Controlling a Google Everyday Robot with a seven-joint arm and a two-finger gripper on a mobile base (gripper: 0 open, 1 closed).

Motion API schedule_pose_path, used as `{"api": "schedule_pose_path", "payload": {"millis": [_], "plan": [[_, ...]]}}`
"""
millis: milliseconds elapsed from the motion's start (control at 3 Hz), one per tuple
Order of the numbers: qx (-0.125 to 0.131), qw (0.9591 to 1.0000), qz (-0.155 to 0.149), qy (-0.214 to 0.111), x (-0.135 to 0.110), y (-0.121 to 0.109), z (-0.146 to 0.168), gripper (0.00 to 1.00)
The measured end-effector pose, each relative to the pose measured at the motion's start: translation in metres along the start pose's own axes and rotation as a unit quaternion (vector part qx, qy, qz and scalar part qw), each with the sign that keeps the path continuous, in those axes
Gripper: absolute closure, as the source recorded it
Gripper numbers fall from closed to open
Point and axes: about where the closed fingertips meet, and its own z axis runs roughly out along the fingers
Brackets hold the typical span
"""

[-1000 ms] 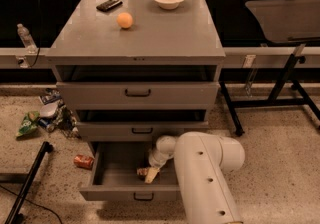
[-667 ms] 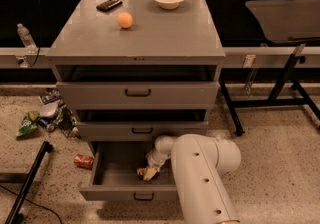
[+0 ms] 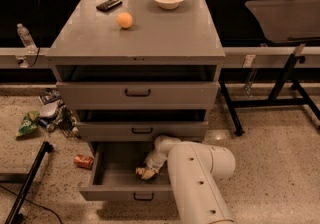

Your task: Pick orange can from bottom drawer and place on counter

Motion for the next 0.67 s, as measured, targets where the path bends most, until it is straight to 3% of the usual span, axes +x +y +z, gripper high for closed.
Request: {"api": "schedule_pose_path", "payload": {"millis": [333,667], "plan": [[0.060,0.9948,0.068,-0.048,0.005,-0.028,-0.070,1.00],[0.120,0.9862,0.099,-0.059,0.018,-0.046,-0.129,1.00]]}}
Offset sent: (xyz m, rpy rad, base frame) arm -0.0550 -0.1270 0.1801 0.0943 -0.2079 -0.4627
